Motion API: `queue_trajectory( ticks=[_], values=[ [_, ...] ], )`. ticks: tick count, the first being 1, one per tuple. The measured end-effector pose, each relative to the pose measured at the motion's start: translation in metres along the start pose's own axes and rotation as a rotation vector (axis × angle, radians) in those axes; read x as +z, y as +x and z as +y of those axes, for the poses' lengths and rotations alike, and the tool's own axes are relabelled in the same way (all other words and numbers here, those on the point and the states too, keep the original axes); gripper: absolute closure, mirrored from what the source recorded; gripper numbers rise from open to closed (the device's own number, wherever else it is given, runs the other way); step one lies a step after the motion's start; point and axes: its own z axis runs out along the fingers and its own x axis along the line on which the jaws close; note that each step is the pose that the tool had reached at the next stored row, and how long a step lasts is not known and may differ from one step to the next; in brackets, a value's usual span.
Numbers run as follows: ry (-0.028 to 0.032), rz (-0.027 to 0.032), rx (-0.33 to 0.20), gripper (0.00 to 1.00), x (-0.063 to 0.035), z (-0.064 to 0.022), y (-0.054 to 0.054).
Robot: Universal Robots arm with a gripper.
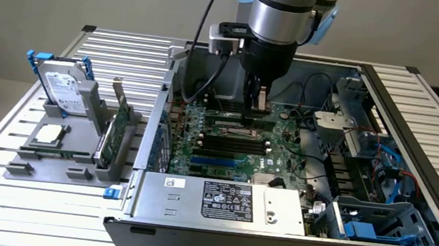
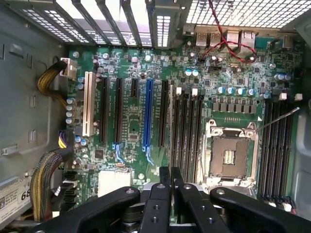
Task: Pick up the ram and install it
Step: 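Insert the ram into the slot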
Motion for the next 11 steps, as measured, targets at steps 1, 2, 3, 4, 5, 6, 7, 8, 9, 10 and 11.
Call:
queue_trajectory(
  ticks=[1, 2, 3, 4, 5, 6, 7, 8, 9, 10, 11],
  values=[
    [0.0, 0.001, 0.002, 0.87, 0.0016, -0.0004, -0.001],
    [-0.0002, 0.0021, 0.005, 0.87, 0.0031, -0.0008, -0.002],
    [-0.0003, 0.0031, 0.007, 0.87, 0.0045, -0.0011, -0.003],
    [-0.0004, 0.0038, 0.01, 0.87, 0.006, -0.0015, -0.003],
    [-0.0006, 0.0047, 0.013, 0.87, 0.0075, -0.0018, -0.004],
    [-0.0007, 0.0055, 0.016, 0.87, 0.0089, -0.0022, -0.005],
    [-0.0008, 0.0063, 0.019, 0.87, 0.0105, -0.0025, -0.005],
    [-0.0009, 0.007, 0.022, 0.87, 0.0119, -0.0028, -0.006],
    [-0.0011, 0.0077, 0.025, 0.87, 0.0135, -0.0031, -0.007],
    [-0.0013, 0.0083, 0.027, 0.87, 0.015, -0.0034, -0.008],
    [-0.0015, 0.0087, 0.03, 0.87, 0.0166, -0.0036, -0.008]
  ],
)
